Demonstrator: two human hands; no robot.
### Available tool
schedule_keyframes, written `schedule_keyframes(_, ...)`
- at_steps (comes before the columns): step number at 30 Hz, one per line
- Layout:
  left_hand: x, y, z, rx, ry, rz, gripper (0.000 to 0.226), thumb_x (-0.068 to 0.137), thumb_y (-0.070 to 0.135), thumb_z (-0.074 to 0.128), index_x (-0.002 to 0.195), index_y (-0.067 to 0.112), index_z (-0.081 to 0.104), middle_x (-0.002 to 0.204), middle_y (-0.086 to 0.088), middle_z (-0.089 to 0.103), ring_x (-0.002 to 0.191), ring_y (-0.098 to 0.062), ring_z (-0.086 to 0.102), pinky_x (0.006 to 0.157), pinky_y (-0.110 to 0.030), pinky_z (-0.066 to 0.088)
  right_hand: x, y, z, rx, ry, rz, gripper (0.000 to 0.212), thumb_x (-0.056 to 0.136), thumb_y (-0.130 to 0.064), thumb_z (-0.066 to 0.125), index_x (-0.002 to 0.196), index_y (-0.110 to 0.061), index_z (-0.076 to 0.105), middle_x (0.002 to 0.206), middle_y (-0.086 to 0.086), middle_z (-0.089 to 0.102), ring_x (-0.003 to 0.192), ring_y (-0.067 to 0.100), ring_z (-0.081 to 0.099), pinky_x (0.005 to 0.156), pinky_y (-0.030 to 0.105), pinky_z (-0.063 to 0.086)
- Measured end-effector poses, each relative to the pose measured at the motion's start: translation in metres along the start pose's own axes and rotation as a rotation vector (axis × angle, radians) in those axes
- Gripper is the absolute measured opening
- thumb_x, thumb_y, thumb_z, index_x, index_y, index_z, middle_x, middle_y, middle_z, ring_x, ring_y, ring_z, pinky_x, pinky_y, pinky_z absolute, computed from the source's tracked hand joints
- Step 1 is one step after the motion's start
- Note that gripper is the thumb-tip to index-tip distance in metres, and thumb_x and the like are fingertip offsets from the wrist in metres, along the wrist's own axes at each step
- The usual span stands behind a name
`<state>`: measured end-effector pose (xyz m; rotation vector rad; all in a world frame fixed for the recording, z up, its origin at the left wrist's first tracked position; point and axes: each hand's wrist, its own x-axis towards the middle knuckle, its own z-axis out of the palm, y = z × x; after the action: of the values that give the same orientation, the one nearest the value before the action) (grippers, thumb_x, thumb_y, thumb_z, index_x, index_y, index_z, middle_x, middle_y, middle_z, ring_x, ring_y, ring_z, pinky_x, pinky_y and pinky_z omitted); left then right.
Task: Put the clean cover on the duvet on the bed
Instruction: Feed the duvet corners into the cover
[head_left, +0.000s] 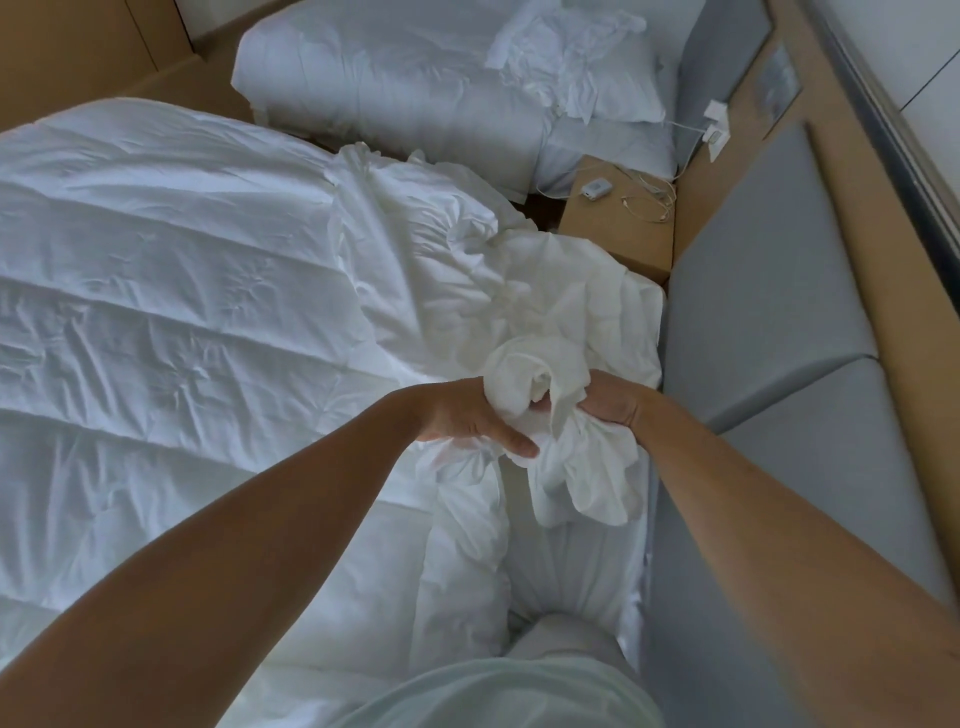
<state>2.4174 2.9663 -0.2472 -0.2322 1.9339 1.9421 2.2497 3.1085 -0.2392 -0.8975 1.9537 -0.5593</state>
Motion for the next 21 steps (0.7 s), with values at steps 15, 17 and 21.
schedule_keyframes(15,0.001,0.015,-0.022,-0.098,-0.004,-0.181,0.04,0.071,0.037,0.089,0.109,0.033,0.077,0.119,0.0,0.074,0.113,-0.023,0.07,0.095,-0.039,0.055,-0.007,-0.024,-0.014,0.032,-0.024,0.122,0.05,0.097,-0.039,0.061,0.14,-0.014,0.054,0.137,0.006,0.06,0.125,0.025,0.058,0.111,0.039,0.042)
schedule_keyframes(17,0.003,0.012,-0.02,-0.049,-0.076,-0.248,0.048,0.065,0.026,0.092,0.11,0.026,0.076,0.116,-0.001,0.076,0.111,-0.023,0.071,0.092,-0.035,0.056,-0.004,-0.025,-0.017,0.026,0.008,0.069,0.044,0.096,-0.034,0.064,0.134,-0.013,0.06,0.13,0.009,0.065,0.117,0.026,0.062,0.105,0.038,0.047)
schedule_keyframes(21,0.015,0.01,0.0,-0.106,0.013,-0.062,0.047,0.075,0.009,0.08,0.12,0.013,0.068,0.113,-0.005,0.075,0.109,-0.025,0.07,0.095,-0.035,0.054,0.007,-0.02,-0.018,-0.13,0.104,0.02,0.037,0.104,-0.021,0.052,0.134,0.0,0.058,0.138,0.02,0.058,0.127,0.034,0.054,0.111,0.04,0.038)
